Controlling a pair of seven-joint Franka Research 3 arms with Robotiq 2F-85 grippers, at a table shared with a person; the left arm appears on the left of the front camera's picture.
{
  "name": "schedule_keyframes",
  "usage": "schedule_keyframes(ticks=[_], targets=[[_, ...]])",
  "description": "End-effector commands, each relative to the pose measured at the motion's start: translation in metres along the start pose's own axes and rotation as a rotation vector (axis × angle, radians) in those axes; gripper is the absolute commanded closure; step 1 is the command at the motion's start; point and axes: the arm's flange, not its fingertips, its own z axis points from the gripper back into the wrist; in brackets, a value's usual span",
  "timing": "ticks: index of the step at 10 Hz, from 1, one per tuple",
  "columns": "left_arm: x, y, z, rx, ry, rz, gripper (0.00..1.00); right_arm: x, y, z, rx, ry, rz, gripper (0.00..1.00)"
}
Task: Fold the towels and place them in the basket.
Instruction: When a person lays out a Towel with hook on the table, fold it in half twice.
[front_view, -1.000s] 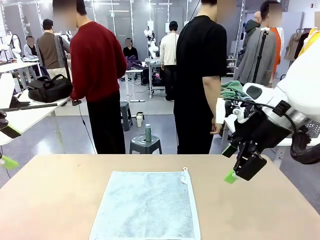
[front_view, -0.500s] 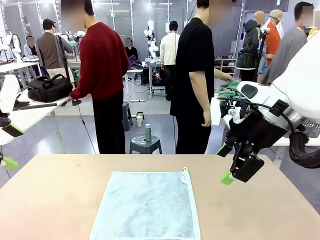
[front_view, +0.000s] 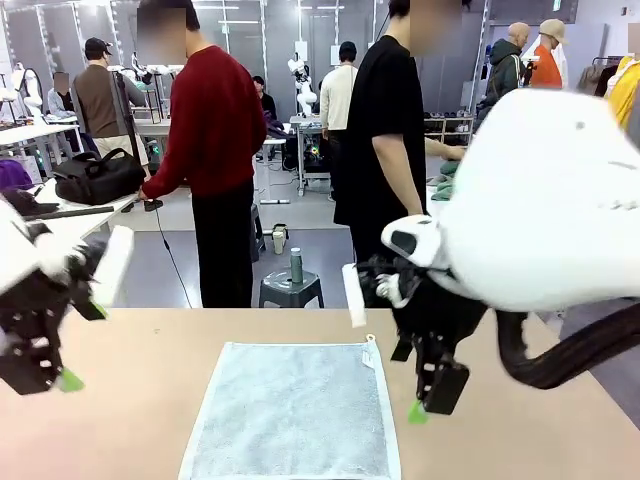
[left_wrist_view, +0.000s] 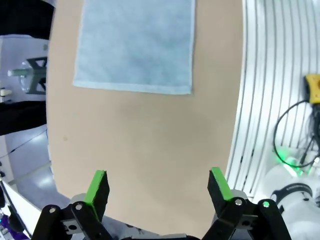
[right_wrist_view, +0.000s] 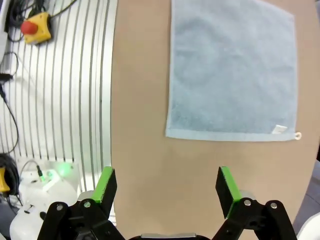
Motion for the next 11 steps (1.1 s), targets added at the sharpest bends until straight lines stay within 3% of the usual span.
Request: schedule_keyframes(ticks=[1, 6, 11], targets=[[0.013, 0.001, -0.044, 0.014, 0.126, -0.030, 0.00, 0.015, -0.019, -0.018, 0.029, 0.111, 0.000, 0.00], [0.036, -0.008, -0.149, -0.101, 0.132, -0.001, 0.00, 0.019, -0.027, -0.095, 0.115, 0.187, 0.007, 0.00], [0.030, -0.016, -0.210, -0.238, 0.115, 0.051, 0.00, 0.008, -0.032, -0.143, 0.091, 0.183, -0.011, 0.00]])
